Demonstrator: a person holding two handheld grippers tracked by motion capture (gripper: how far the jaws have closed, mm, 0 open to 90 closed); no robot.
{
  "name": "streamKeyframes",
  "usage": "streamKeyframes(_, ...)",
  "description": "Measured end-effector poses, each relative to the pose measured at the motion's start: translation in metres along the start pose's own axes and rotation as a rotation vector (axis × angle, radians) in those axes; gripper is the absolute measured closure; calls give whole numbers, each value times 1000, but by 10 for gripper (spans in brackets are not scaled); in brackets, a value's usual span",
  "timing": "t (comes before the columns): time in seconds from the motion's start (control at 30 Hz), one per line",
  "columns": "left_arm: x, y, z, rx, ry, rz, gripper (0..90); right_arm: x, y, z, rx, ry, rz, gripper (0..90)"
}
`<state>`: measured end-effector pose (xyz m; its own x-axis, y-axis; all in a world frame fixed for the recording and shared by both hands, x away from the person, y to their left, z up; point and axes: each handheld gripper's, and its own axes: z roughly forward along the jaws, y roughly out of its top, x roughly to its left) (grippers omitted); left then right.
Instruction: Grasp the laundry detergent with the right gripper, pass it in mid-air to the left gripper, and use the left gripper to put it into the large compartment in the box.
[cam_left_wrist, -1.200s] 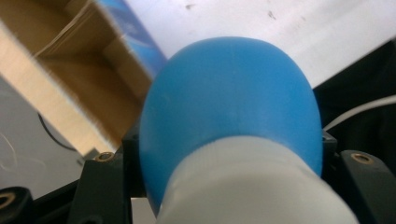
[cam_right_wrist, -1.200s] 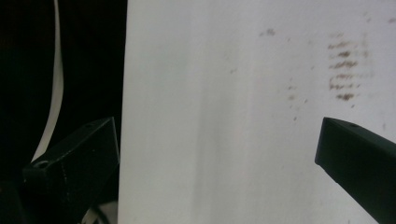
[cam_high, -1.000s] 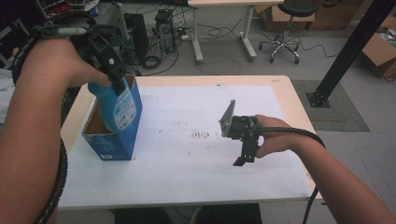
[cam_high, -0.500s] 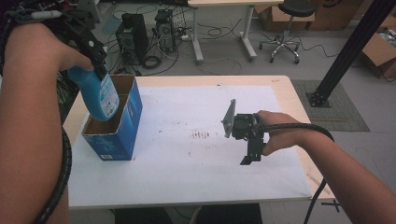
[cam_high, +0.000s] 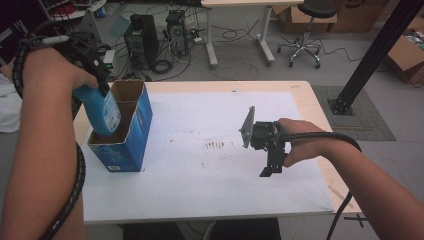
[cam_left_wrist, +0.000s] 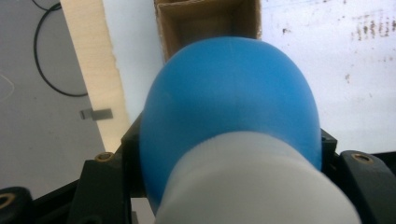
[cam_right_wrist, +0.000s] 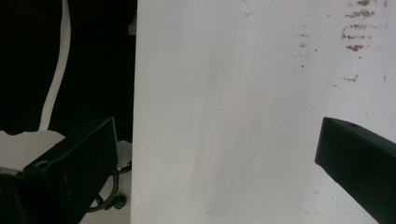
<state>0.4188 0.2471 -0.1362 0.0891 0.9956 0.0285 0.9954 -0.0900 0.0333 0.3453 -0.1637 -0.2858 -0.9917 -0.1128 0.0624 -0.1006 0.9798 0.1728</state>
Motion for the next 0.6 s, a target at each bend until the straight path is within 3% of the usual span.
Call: streamKeyframes(0.6,0,11,77,39,-18,-8,389,0,-1,7,-24,2,0,0)
